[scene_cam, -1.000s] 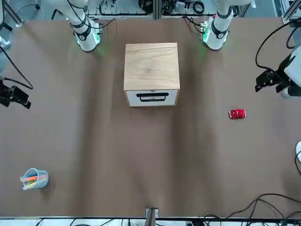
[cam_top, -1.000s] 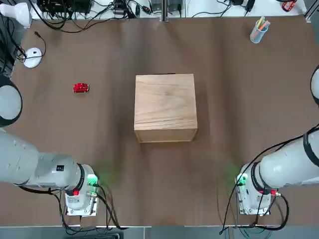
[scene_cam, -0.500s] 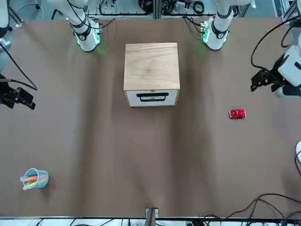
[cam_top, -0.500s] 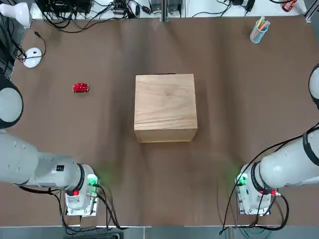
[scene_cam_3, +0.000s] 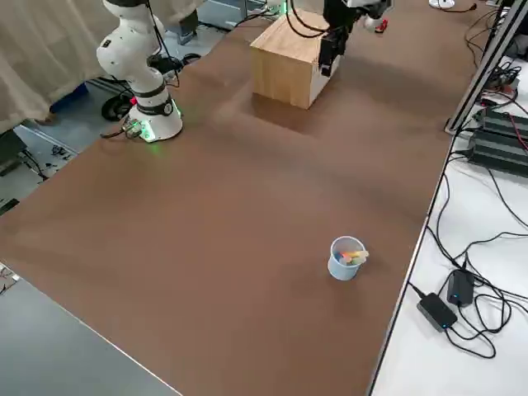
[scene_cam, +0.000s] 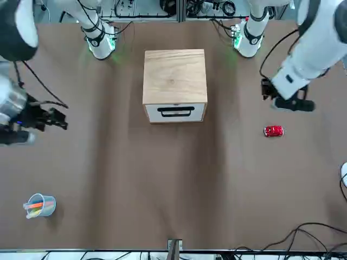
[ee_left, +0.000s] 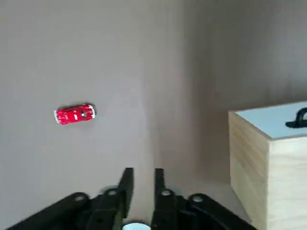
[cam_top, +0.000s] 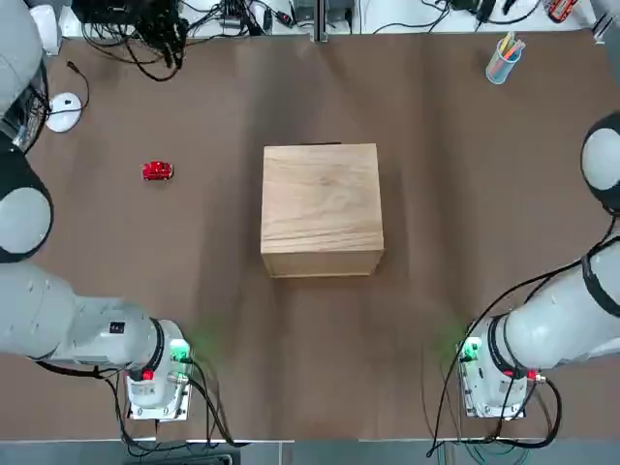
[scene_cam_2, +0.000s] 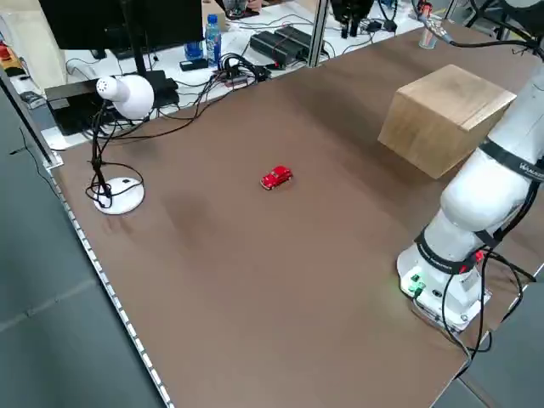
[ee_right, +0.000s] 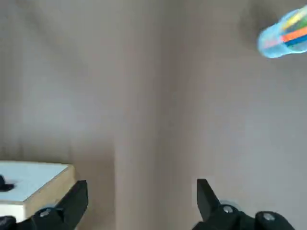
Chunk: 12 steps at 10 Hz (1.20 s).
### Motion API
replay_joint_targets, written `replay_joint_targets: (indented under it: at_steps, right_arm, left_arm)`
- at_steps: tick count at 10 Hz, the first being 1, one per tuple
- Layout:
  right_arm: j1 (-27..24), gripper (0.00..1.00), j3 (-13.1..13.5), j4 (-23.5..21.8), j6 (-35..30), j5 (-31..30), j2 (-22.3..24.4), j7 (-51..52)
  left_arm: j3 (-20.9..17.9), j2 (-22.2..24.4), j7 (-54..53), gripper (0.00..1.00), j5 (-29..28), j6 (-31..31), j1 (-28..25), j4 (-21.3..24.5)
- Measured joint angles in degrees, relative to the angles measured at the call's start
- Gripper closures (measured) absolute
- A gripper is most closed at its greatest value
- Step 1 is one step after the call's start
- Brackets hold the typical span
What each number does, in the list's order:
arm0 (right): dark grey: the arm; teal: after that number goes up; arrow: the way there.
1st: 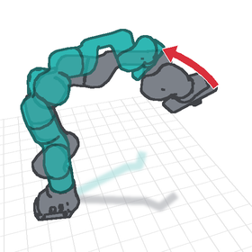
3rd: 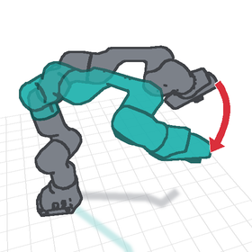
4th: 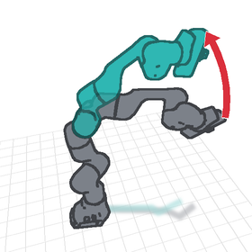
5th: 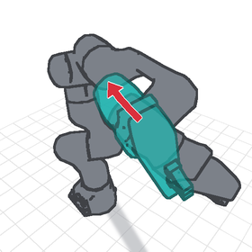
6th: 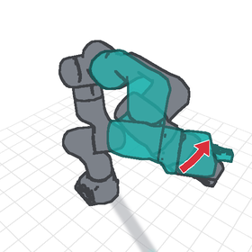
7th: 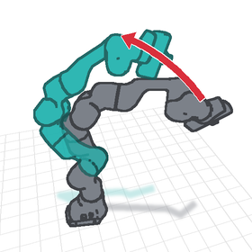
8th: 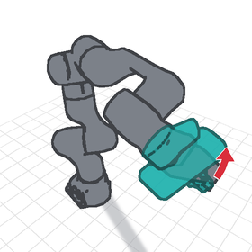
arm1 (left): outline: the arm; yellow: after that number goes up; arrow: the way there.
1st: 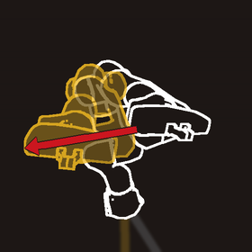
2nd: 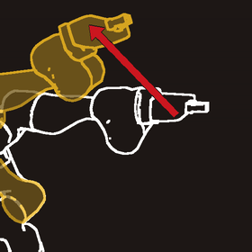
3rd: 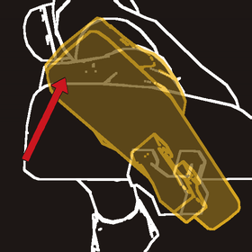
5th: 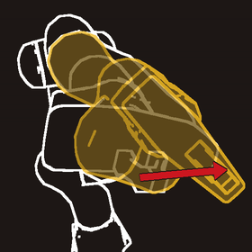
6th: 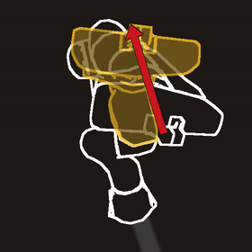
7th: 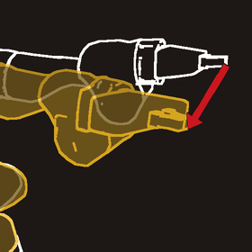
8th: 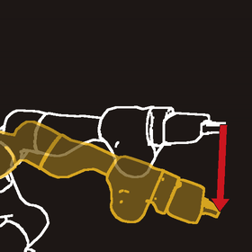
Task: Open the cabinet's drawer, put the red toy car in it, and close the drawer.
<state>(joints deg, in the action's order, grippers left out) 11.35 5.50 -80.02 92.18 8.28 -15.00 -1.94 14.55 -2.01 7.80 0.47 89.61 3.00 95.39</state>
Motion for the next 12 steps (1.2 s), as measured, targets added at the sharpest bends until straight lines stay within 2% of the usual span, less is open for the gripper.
replay_joint_targets:
  at_steps: [1, 4, 6, 9, 12]
  right_arm:
    - [1.47, 0.0, -0.04, -0.05, 0.02, 3.57, -1.7, 0.01]
    - [4.34, 0.0, -0.09, -0.16, 0.31, 19.2, -8.03, 0.07]
    - [6.78, 0.0, -0.32, 1.17, 1.21, 25.16, -13.33, 1.19]
    - [8.56, 0.0, -3.36, 4.07, 1.32, 28.78, -19.9, 12.01]
    - [8.59, 0.0, -5.6, 4.44, 0.89, 30.38, -21.94, 24.84]
  left_arm:
    - [1.96, -0.65, 0.2, 0.97, 0.0, 0.61, 0.03, 0.03]
    - [8.97, -4.0, 5.38, 0.99, 0.0, 4.8, 0.09, 0.19]
    - [12.62, -7.87, 11.32, 0.99, -0.04, 9.66, 1.38, 0.46]
    - [12.97, -14.14, 17.85, 0.99, -0.14, 14.62, 6.19, 0.57]
    - [13.43, -17.59, 24.39, 0.99, -0.17, 15.26, 9.09, 0.61]
